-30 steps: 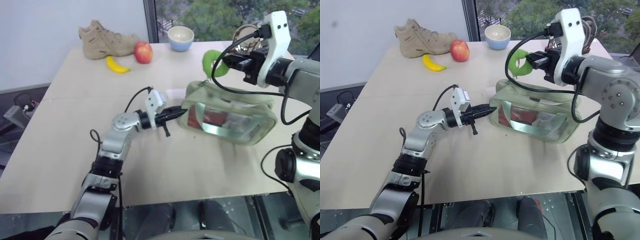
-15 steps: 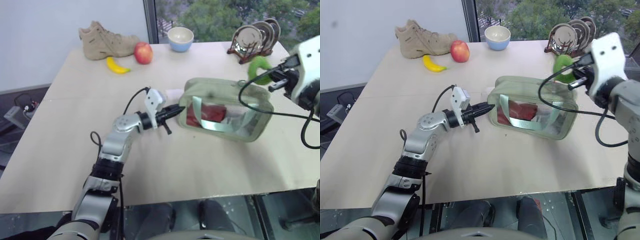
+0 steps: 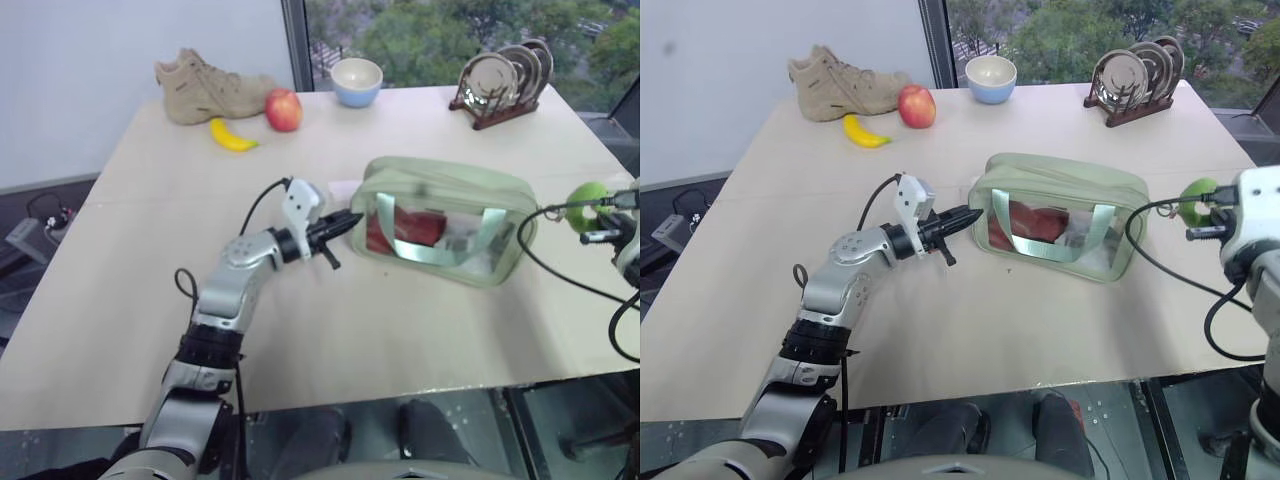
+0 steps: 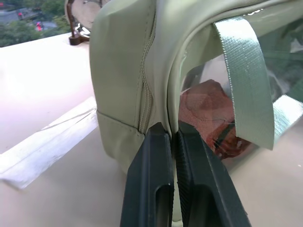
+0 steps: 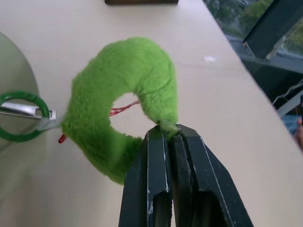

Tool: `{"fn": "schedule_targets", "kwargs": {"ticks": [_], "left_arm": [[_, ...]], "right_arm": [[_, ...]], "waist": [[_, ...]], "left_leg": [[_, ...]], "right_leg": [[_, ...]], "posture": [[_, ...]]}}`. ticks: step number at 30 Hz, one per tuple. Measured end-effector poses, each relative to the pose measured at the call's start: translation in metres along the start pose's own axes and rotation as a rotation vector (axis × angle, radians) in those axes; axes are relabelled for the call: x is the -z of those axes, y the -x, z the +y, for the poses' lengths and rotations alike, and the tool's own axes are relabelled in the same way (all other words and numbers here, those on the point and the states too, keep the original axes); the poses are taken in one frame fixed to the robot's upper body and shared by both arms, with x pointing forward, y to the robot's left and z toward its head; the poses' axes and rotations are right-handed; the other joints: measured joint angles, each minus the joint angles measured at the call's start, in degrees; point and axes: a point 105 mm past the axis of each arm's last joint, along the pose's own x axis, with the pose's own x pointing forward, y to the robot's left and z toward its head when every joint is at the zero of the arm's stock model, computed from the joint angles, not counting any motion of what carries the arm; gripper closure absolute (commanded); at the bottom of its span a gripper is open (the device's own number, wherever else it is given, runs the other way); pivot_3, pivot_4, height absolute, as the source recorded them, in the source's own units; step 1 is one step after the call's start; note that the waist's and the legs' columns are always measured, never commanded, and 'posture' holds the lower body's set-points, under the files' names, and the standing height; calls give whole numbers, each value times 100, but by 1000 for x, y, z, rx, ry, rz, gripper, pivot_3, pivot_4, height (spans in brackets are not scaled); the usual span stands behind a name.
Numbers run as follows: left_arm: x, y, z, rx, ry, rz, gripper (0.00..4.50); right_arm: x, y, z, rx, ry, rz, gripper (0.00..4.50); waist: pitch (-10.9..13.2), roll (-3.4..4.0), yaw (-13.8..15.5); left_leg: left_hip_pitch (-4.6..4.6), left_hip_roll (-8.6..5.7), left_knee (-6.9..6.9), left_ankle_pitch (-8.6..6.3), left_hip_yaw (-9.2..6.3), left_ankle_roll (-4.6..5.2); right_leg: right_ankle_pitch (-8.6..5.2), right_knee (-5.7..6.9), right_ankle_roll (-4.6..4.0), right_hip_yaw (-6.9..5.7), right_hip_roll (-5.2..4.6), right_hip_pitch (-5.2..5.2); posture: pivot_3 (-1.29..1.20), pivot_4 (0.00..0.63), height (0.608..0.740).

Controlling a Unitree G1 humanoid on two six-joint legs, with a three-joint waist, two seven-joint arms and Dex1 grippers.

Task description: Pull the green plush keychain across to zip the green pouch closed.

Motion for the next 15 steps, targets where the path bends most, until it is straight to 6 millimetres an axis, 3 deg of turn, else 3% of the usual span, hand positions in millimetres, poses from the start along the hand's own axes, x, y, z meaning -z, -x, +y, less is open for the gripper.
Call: {"fn": "schedule_targets", "kwargs": {"ticks": [9, 15], "left_arm": [[0, 2, 1, -24, 6, 9, 4500], [0, 4, -2, -34, 9, 8, 4500]], "right_arm": [[67, -26, 55, -116, 117, 194, 4477], [74, -35, 62, -116, 206, 202, 4477]], "waist": [[0, 0, -2], [-2, -2, 0]], "left_leg": [[19, 2, -6, 0, 12, 0], [23, 4, -6, -1, 11, -1]], "right_leg": [[0, -2, 0, 13, 6, 8], [0, -5, 0, 12, 9, 13]], "posture": [[0, 150, 740], [0, 150, 740]]}}
